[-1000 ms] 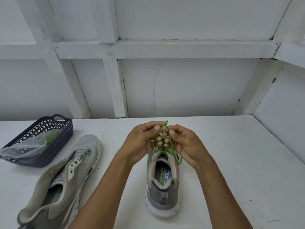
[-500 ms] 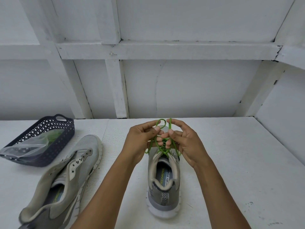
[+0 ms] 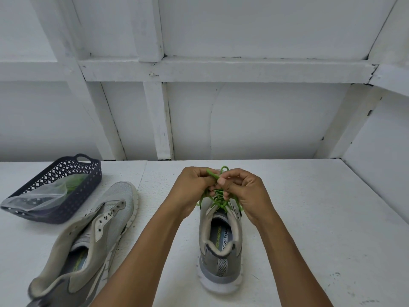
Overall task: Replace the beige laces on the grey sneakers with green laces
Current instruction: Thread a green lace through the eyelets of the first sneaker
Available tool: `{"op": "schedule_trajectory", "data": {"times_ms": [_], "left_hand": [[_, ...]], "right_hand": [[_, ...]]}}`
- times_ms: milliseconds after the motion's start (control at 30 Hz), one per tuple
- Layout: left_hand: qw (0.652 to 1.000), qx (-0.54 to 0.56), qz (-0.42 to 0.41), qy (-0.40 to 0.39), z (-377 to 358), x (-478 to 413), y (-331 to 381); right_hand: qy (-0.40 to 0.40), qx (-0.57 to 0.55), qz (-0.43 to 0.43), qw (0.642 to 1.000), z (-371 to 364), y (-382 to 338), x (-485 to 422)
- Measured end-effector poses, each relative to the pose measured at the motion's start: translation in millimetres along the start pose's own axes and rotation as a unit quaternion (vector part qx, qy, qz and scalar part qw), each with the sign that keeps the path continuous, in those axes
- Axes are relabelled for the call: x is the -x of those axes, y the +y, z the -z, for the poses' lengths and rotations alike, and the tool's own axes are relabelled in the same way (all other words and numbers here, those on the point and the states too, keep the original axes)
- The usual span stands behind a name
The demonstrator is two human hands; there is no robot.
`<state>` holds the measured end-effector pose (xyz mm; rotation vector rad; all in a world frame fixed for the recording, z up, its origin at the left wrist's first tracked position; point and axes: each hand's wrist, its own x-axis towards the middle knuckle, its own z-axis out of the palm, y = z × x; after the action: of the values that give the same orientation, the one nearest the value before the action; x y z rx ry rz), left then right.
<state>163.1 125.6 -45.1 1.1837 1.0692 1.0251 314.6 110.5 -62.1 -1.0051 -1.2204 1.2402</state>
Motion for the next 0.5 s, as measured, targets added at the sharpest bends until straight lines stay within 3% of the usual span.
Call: {"op": "schedule_trajectory", "data": {"times_ms": [100, 267, 333, 433, 500], "left_hand": [[0.997, 0.000, -0.012, -0.073, 4.7, 2.7, 0.7], [0.997, 0.062, -0.035, -0.015, 7.5, 1.0, -4.9], [0.996, 0.064, -0.026, -0.054, 15.5, 1.8, -3.1], [0.984, -0.145, -0.064, -0.086, 26.6, 2.4, 6.3], [0.935, -0.328, -0.136, -0.017, 25.7, -1.6, 8.5]], "right_hand": [[0.036, 0.012, -0.012, 0.999, 1.1, -3.1, -1.4], [-0.013, 0.038, -0.062, 0.997, 2.6, -4.4, -2.4], [-0.039, -0.026, -0.102, 0.994, 8.1, -2.0, -2.3], [-0.038, -0.109, -0.131, 0.985, 13.8, -1.8, -2.2], [-0.018, -0.145, -0.134, 0.980, 11.7, -3.6, -2.8]]}}
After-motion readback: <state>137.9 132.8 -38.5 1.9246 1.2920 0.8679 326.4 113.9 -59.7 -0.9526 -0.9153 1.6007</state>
